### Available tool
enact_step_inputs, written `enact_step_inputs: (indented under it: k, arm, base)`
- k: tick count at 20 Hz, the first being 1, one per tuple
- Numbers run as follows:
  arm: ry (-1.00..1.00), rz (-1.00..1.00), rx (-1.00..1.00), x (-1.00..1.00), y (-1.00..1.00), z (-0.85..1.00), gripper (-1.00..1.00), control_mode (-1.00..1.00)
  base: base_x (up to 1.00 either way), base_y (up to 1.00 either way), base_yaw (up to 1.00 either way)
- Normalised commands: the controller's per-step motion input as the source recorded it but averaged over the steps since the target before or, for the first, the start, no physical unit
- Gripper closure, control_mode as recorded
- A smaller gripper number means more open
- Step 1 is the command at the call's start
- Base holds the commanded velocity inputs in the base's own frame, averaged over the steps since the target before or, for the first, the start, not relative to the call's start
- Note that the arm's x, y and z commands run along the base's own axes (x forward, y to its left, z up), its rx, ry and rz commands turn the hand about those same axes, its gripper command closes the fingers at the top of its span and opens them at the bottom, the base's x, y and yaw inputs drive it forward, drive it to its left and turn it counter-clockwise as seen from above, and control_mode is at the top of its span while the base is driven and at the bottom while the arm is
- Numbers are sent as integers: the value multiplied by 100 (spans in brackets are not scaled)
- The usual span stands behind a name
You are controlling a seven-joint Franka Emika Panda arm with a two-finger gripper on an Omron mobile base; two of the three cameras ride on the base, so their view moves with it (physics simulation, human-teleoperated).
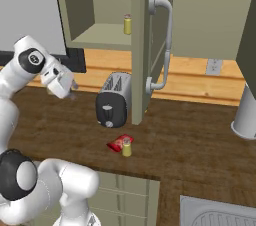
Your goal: Put the shaker and condiment bottle from the counter next to their counterparts in the cabinet.
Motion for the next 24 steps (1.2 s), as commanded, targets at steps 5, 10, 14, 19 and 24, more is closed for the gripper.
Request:
enact_step_inputs:
  k: [5,10,14,19,24]
  arm:
    - [-1,-38,-6,0,0,-5,-100,-100]
    - [0,-35,-4,0,-5,-10,-100,-100]
    - [0,-30,-3,0,-28,-14,-100,-100]
    - [0,-23,-1,0,-31,-8,-100,-100]
    - [0,-4,0,0,-1,0,-100,-100]
  base:
    - [0,0,0]
    - [0,0,0]
    - [0,0,0]
    - [0,0,0]
    - [0,0,0]
